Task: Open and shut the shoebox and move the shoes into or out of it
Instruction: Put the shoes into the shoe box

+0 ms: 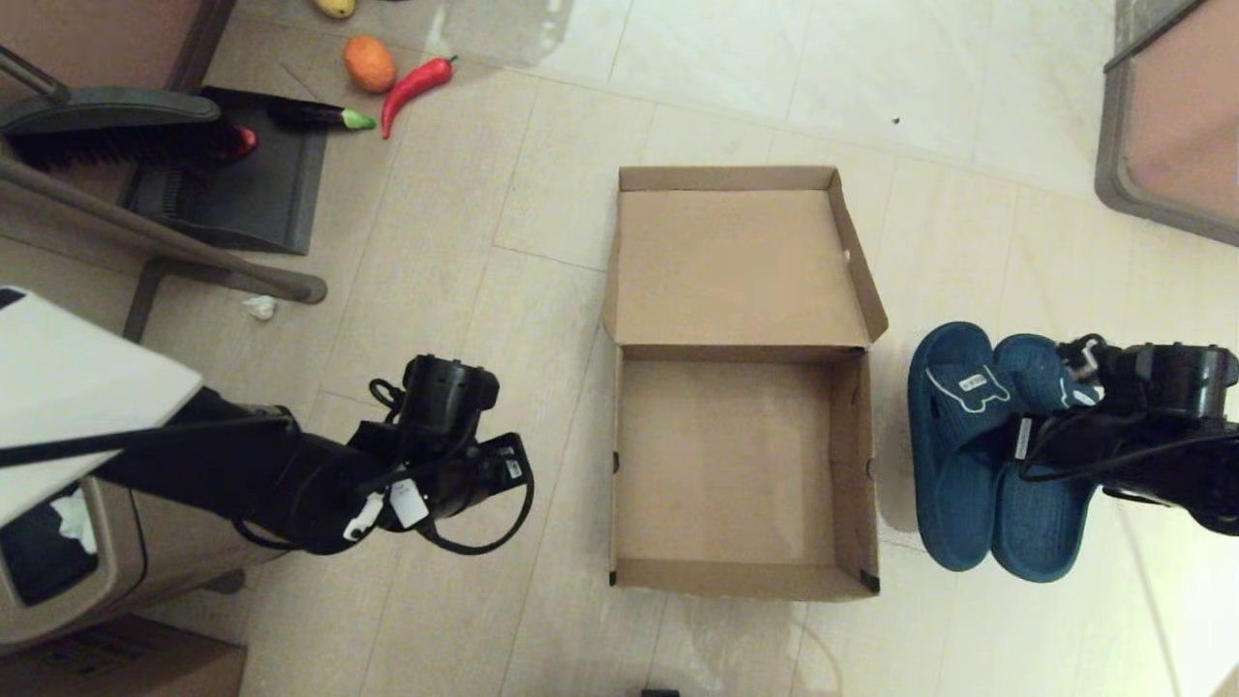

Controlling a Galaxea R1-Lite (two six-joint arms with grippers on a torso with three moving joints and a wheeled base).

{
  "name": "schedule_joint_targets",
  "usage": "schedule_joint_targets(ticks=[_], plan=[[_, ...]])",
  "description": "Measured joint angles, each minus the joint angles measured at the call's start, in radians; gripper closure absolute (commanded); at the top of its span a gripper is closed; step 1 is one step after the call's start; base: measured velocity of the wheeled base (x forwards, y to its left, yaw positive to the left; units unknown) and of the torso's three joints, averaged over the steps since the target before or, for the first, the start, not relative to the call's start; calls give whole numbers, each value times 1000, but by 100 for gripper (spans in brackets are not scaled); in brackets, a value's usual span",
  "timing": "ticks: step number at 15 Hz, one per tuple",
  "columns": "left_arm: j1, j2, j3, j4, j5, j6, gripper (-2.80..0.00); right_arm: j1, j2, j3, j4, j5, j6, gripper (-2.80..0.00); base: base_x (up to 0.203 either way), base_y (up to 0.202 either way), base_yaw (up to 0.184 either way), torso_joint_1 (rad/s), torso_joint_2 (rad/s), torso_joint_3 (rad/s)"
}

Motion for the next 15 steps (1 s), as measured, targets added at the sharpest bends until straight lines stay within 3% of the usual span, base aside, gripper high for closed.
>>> schedule_joint_targets(ticks=[3, 6, 8, 10, 15], plan=[[12, -7, 0, -6, 0, 0, 0, 92, -221, 2, 246, 29, 40, 0, 0, 0, 0, 0, 0, 0], [18, -9, -2, -10, 0, 0, 0, 328, -322, -17, 386, -60, 123, 0, 0, 0, 0, 0, 0, 0], [25, -9, -2, -10, 0, -1, 0, 516, -336, -24, 402, -171, 188, 0, 0, 0, 0, 0, 0, 0], [31, -8, -2, -9, 1, 0, 0, 647, -313, -25, 401, -269, 234, 0, 0, 0, 0, 0, 0, 0], [55, 4, -2, -11, -1, 0, 0, 774, -117, -29, 246, -416, 258, 0, 0, 0, 0, 0, 0, 0]])
